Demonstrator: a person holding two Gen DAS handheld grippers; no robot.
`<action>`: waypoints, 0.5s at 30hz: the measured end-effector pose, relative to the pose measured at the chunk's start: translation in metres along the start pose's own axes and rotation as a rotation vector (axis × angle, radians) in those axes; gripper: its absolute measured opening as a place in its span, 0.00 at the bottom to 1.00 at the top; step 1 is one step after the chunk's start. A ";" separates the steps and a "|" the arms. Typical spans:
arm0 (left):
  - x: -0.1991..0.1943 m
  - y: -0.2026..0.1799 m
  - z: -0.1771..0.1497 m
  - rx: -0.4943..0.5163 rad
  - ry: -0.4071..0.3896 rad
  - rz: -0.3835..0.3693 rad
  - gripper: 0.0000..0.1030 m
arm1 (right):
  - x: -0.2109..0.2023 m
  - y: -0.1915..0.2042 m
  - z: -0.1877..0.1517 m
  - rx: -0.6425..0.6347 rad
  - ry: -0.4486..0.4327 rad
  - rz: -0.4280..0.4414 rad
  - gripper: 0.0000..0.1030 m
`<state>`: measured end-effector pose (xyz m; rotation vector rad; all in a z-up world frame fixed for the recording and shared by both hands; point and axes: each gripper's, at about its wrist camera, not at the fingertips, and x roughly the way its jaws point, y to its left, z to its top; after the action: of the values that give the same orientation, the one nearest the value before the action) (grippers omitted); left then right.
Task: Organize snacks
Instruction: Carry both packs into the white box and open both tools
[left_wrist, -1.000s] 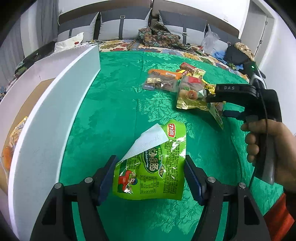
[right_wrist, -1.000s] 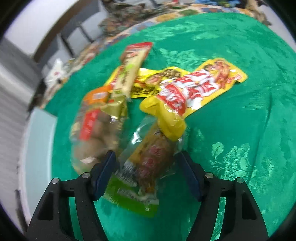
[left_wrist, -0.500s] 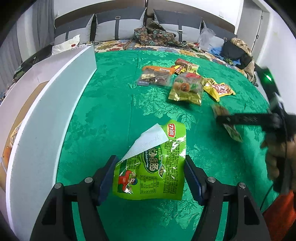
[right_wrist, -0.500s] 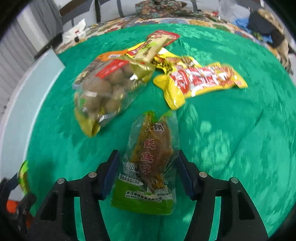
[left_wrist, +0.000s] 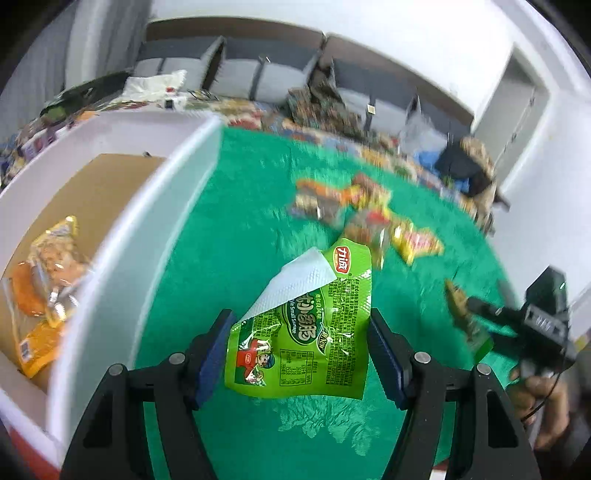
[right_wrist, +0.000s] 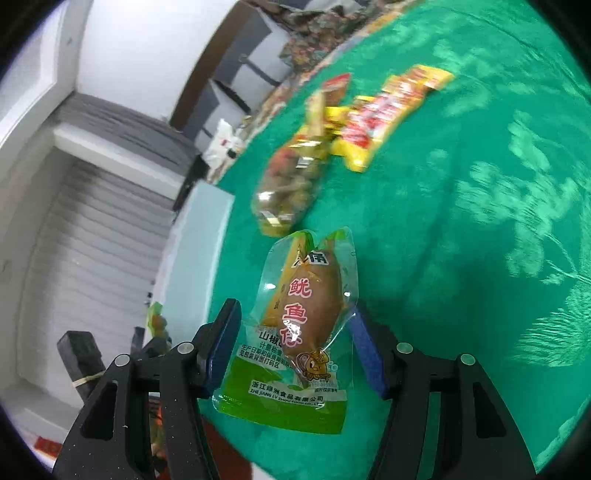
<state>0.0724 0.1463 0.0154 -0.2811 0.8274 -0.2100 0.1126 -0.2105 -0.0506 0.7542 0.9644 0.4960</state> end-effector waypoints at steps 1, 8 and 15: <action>-0.012 0.008 0.006 -0.020 -0.026 -0.004 0.67 | 0.004 0.022 0.003 -0.040 0.004 0.013 0.61; -0.092 0.112 0.037 -0.133 -0.178 0.199 0.67 | 0.076 0.186 0.010 -0.297 0.109 0.179 0.61; -0.105 0.219 0.029 -0.284 -0.149 0.386 0.77 | 0.201 0.334 -0.042 -0.482 0.282 0.268 0.66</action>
<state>0.0406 0.3884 0.0351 -0.3914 0.7474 0.2897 0.1587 0.1564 0.0786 0.3802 0.9541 1.0487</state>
